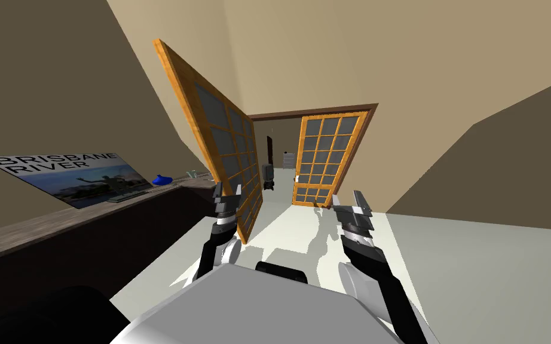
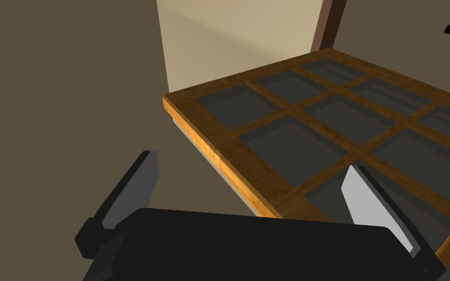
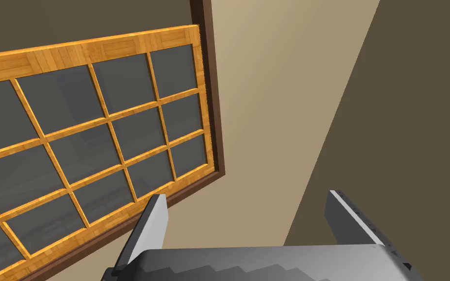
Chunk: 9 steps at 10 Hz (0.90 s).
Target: Pull the door open
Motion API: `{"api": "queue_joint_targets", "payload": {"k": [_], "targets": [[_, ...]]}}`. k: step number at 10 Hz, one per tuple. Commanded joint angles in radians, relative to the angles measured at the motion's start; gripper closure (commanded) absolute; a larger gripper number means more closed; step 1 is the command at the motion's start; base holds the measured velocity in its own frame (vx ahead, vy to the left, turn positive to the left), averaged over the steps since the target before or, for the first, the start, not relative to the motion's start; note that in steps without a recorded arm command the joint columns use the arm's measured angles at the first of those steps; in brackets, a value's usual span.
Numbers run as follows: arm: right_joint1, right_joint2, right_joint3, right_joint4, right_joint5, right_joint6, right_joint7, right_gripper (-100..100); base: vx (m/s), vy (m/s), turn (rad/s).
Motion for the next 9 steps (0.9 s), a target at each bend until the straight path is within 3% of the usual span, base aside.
{"api": "queue_joint_targets", "payload": {"k": [1,5,9], "targets": [[-0.01,-0.008,-0.006,0.034,0.011,-0.011,0.029,-100,0.116,0.004,-0.01],[-0.034,-0.024,-0.018,0.112,0.034,-0.036,0.093,-100,0.182,0.016,-0.007],[-0.056,-0.036,-0.03,0.187,0.057,-0.061,0.157,-100,0.117,-0.014,-0.006]]}}
